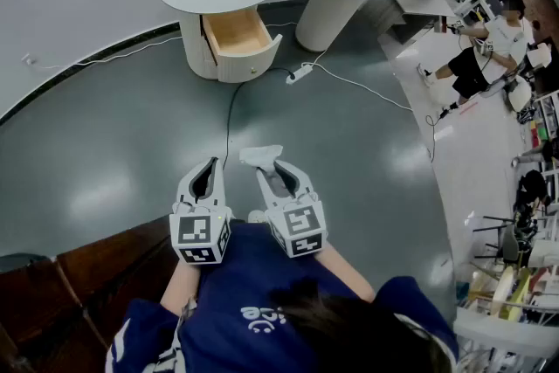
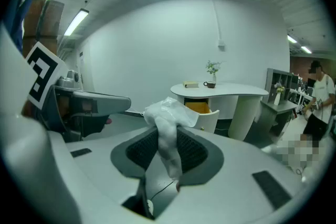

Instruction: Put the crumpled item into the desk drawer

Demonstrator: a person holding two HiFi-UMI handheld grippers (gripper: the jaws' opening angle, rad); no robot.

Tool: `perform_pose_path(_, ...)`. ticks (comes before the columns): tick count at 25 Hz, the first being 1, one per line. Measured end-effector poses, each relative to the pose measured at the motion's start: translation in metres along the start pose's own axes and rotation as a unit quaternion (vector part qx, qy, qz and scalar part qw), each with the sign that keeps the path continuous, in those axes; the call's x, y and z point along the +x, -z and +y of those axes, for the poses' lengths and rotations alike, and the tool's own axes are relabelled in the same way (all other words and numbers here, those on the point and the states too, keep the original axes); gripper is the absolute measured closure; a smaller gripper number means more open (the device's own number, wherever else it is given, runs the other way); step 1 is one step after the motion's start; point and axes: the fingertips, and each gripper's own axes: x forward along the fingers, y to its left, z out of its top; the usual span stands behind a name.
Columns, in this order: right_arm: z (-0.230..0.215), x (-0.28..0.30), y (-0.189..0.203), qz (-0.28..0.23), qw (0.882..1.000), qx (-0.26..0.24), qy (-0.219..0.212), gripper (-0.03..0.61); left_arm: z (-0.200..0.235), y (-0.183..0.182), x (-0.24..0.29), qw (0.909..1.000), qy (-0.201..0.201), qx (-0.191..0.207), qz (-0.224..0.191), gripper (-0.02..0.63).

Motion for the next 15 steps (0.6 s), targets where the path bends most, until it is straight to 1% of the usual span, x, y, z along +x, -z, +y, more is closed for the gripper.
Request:
perform_pose_path(6, -0.003, 0.006, 0.003, -0.002, 1.000, 0.013, 0.016, 0.459, 0.007, -0.001, 0.003, 1.0000, 0.004, 0.005, -0.002, 0.611)
perform_pose_path(9, -0.002, 0.009, 0.002, -0.004, 1.000, 0.014, 0.017, 0.458, 0.010, -0.002, 0.003, 0.9999, 0.005, 0.007, -0.005, 0.611)
perform_pose_path(12, -0.005, 0.010, 0.002, -0.012, 0.999, 0.026, 0.018, 0.453, 0.012, -0.001, 0.002, 0.9999, 0.008, 0.005, -0.006, 0.609)
perform_pose_path(15, -0.009, 0.011, 0.002, -0.015, 0.999, 0.027, 0.023, 0.451, 0.014, 0.003, 0.001, 0.9999, 0.008, 0.008, -0.001, 0.609)
